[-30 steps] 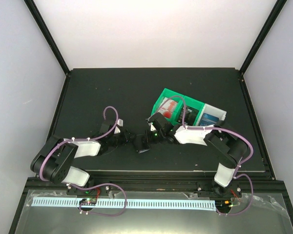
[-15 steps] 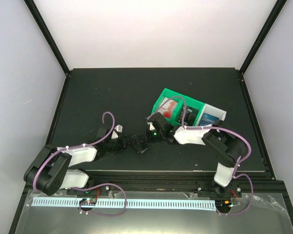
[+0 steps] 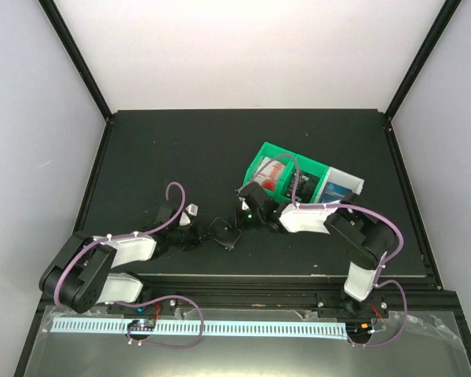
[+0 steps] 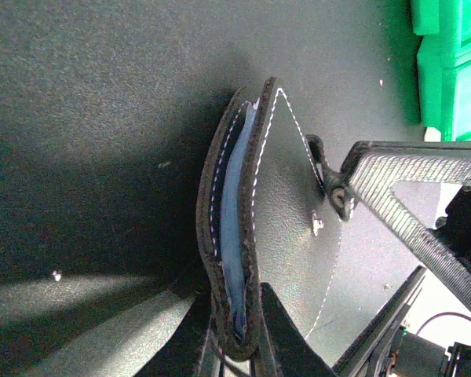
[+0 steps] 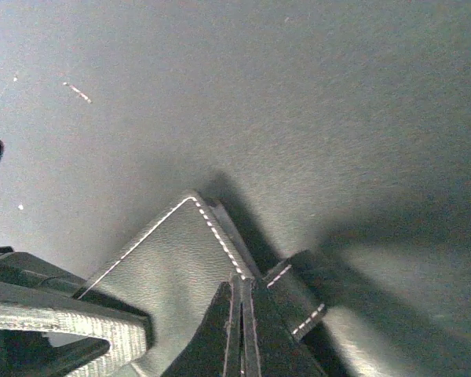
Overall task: Put the credit cards into the card holder
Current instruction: Open the card holder at the center of the board.
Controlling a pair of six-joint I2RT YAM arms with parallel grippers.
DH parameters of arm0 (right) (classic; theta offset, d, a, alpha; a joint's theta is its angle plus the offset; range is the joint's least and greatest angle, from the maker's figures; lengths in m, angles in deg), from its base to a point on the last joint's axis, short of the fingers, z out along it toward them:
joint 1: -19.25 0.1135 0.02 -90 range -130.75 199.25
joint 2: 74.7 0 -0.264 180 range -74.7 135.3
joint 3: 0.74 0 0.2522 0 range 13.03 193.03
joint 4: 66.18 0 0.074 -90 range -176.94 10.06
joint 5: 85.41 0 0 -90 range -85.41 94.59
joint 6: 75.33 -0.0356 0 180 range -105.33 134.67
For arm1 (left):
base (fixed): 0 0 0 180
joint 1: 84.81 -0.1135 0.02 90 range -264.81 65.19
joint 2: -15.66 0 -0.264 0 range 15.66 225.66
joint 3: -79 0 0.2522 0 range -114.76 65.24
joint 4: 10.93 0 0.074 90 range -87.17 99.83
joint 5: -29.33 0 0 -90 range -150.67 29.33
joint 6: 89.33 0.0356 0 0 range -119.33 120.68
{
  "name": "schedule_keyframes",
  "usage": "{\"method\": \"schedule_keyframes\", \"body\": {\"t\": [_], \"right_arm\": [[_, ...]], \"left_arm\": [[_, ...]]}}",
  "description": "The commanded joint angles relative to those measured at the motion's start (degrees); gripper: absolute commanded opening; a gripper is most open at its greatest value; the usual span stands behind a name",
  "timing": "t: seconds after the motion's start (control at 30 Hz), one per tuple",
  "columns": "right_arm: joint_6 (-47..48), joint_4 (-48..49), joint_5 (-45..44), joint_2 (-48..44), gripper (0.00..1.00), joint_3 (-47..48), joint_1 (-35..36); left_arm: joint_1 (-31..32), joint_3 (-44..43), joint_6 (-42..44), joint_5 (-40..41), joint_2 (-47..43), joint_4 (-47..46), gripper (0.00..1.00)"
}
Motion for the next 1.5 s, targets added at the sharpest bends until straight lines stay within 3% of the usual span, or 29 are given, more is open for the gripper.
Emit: {"method": "schedule_keyframes", "body": {"t": [0.0, 0.1, 0.17, 0.23, 0.3, 0.4, 0.57, 0.83, 1.03, 1.1, 1.27, 1.47], "right_arm": [[3.95, -6.00, -10.17, -3.42, 0.01, -0.28, 0.02], [5.23, -10.80, -17.40, -5.16, 0.02, 0.48, 0.00], [6.35, -13.96, -21.77, -6.24, 0.14, 1.64, 0.03], [8.36, -16.66, -23.49, -6.72, 0.35, 3.31, 0.00], [11.35, -17.45, -20.49, -7.23, 0.48, 4.69, 0.05], [15.75, -15.76, -13.72, -7.78, 0.59, 4.98, 0.05], [20.20, -14.89, -6.15, -5.19, 0.66, 6.07, 0.85], [24.37, -18.72, -6.61, 1.54, 0.67, 10.48, 4.90], [24.20, -23.32, -15.97, 4.29, 0.66, 12.75, 6.24], [22.15, -25.27, -20.31, 4.39, 0.61, 13.30, 6.27], [18.86, -25.44, -23.90, 3.09, 0.35, 12.78, 6.27], [16.00, -25.94, -25.85, 3.32, 0.29, 13.13, 6.27]], "left_arm": [[0.32, -1.21, 2.35, 2.68, 0.22, 4.92, 0.02], [0.25, -1.59, 3.38, 3.29, -0.72, 6.52, 0.02], [0.32, -2.20, 4.51, 3.83, -1.31, 8.11, 0.02], [0.32, -2.98, 5.76, 4.44, -1.37, 9.99, 0.02], [0.31, -3.62, 7.25, 4.86, -1.37, 11.68, 0.02], [0.31, -4.19, 8.36, 5.21, -1.37, 12.84, 0.02], [0.32, -4.42, 8.57, 5.38, -1.37, 12.90, 0.02], [0.27, -4.33, 8.88, 5.36, -0.93, 12.89, 0.02], [0.30, -4.29, 9.07, 5.77, -0.78, 13.18, 0.01], [0.32, -4.33, 9.26, 5.92, -0.76, 13.34, 0.02], [0.30, -4.33, 9.41, 6.37, -0.37, 13.50, 0.01], [0.31, -4.42, 9.54, 7.06, 0.15, 13.66, 0.02]]}}
